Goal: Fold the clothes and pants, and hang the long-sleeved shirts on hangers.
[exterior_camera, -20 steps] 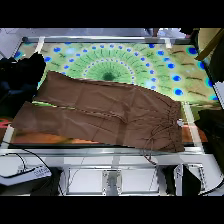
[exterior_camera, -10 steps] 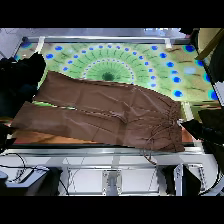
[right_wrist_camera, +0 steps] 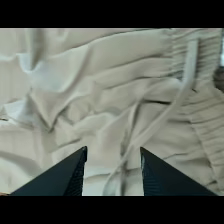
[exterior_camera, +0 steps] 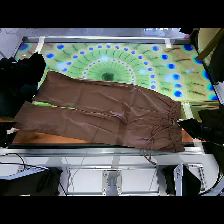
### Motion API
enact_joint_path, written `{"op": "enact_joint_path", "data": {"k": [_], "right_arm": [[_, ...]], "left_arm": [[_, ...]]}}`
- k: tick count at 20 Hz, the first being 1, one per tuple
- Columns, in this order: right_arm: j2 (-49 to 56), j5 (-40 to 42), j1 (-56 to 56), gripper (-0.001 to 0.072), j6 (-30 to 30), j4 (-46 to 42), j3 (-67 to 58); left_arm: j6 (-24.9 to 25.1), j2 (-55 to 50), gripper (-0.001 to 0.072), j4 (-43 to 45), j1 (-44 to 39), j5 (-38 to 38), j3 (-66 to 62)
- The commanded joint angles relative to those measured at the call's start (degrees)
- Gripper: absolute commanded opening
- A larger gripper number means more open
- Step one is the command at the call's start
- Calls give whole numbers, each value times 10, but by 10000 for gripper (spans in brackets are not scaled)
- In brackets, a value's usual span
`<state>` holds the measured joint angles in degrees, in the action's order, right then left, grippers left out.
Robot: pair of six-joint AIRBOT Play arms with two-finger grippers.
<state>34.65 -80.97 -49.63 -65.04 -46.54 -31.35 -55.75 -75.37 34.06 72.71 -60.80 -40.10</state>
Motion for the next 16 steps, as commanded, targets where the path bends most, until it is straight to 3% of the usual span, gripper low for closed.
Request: {"op": "enact_joint_path", "data": {"k": [1,6,8,9,10,11,16], "right_arm": [[0,-9,0,394,-7,12,-38],[0,-10,0,394,-24,12,-119],[0,-12,0,394,-30,11,-138],[0,-19,0,394,-30,10,-144],[0,-29,0,394,-30,2,-150],[0,-40,0,394,-30,-12,-155],[0,-42,-43,397,-82,-231,-151]], "left_arm": [[10,-23,607,15,1,9,-11],[22,-44,604,10,-47,42,-20],[22,-57,550,10,-94,46,-36],[17,-63,448,10,-116,47,-46],[15,-64,283,10,-129,47,-53],[16,-64,7,10,-138,45,-59],[16,-55,9,15,-119,-7,-85]]}}
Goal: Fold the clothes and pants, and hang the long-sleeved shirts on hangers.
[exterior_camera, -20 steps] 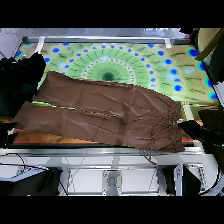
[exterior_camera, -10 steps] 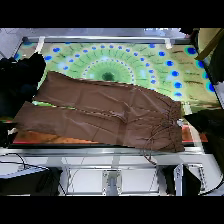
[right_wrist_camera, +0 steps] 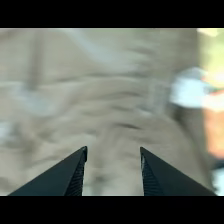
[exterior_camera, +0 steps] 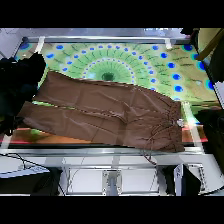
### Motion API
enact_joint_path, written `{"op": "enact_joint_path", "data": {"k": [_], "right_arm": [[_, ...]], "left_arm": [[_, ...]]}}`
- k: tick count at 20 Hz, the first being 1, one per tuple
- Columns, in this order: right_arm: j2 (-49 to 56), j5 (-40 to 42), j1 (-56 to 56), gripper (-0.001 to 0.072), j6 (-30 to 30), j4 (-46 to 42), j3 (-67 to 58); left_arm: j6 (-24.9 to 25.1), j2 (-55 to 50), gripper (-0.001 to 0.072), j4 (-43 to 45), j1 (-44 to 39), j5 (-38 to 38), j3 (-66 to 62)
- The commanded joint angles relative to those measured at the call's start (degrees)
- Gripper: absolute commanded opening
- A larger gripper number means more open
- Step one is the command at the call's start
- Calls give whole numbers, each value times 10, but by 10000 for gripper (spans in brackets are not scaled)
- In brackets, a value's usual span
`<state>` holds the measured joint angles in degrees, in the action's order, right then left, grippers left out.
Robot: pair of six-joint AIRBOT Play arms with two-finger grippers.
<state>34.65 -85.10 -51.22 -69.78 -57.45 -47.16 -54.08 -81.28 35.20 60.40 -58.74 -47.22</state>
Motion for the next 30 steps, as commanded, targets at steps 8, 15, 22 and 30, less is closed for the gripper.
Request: {"op": "enact_joint_path", "data": {"k": [8,15,22,30], "right_arm": [[86,29,-288,479,19,-81,240],[197,28,-287,525,24,-40,222],[206,44,-175,525,28,-77,222],[225,58,-164,525,0,-129,222]], "left_arm": [[-1,53,9,3,24,-36,-14],[-1,53,9,3,24,-45,-14],[-1,53,10,3,24,-52,-14],[-1,53,10,3,24,-59,-14]]}}
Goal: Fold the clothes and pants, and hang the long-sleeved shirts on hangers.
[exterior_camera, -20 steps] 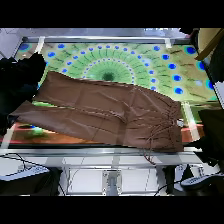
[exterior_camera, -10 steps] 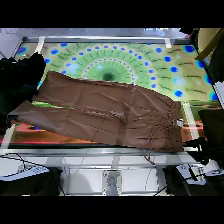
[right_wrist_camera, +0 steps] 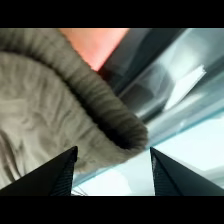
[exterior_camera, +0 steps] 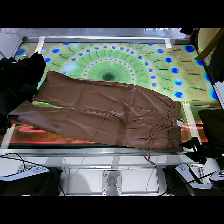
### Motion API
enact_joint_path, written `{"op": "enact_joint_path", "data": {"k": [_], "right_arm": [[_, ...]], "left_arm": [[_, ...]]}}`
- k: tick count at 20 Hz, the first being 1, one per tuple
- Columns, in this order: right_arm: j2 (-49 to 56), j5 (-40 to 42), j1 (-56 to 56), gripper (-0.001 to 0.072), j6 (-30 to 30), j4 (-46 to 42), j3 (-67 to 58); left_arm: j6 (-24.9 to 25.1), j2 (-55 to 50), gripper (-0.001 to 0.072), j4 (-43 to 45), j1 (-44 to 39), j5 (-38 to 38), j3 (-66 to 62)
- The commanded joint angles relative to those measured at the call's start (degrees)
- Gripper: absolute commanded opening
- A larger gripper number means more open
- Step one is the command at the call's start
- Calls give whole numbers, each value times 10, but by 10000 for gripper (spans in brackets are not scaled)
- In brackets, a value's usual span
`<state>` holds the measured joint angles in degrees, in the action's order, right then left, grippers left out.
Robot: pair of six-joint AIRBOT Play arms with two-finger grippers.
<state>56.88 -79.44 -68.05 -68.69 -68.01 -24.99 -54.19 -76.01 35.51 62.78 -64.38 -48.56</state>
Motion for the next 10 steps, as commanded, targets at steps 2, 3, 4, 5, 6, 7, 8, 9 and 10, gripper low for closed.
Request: {"op": "enact_joint_path", "data": {"k": [2,3,4,5,6,7,8,9,10], "right_arm": [[3,-10,4,523,-14,-24,0],[3,-6,4,523,-14,-23,0],[3,2,4,522,-13,-12,2],[4,4,6,508,-13,-4,3],[9,4,10,503,-13,-5,3],[17,3,13,503,-13,-1,4],[28,3,18,503,-13,3,4],[40,5,24,503,-13,10,4],[53,9,33,503,-13,21,3]], "left_arm": [[0,0,10,0,1,-3,0],[0,0,10,0,1,-4,0],[0,0,10,0,1,-4,0],[0,0,10,0,1,-4,0],[0,0,10,0,1,-4,0],[0,0,10,0,1,-4,0],[0,0,10,0,1,-4,0],[0,0,10,0,1,-4,0],[0,0,10,0,1,-4,0]]}}
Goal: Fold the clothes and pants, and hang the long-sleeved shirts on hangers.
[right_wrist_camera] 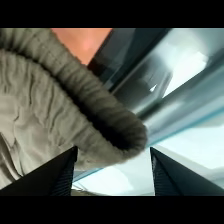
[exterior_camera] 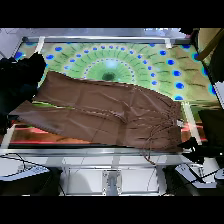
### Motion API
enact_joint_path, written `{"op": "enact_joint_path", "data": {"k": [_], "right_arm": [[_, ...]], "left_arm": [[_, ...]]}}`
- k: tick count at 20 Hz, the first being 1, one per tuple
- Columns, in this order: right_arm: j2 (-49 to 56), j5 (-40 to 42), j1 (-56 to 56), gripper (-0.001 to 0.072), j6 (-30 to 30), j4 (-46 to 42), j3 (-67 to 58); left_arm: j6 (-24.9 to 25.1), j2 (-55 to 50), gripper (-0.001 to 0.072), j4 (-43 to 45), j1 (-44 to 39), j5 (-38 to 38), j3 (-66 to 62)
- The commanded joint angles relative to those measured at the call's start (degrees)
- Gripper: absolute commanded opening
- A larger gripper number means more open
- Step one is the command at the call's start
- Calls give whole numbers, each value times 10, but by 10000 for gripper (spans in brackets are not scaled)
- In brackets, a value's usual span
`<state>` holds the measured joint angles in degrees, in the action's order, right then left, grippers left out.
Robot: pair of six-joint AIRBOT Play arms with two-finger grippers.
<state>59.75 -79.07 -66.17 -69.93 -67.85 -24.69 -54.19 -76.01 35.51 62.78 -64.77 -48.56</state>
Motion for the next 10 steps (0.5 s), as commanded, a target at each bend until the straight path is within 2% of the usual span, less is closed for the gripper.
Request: {"op": "enact_joint_path", "data": {"k": [1,2,5,6,7,9,10], "right_arm": [[36,9,23,503,2,28,0],[45,16,31,501,2,37,-2],[50,22,45,385,12,50,-13],[50,22,44,371,28,68,-20],[49,24,44,284,36,82,-28],[49,28,44,225,36,93,-44],[49,24,44,102,39,93,-50]], "left_arm": [[0,0,10,0,1,0,0],[0,0,10,0,1,-1,0],[0,0,10,0,1,-7,0],[0,0,10,0,1,-7,0],[0,0,10,0,1,-7,0],[0,0,10,0,1,-7,0],[0,0,10,0,1,-7,0]]}}
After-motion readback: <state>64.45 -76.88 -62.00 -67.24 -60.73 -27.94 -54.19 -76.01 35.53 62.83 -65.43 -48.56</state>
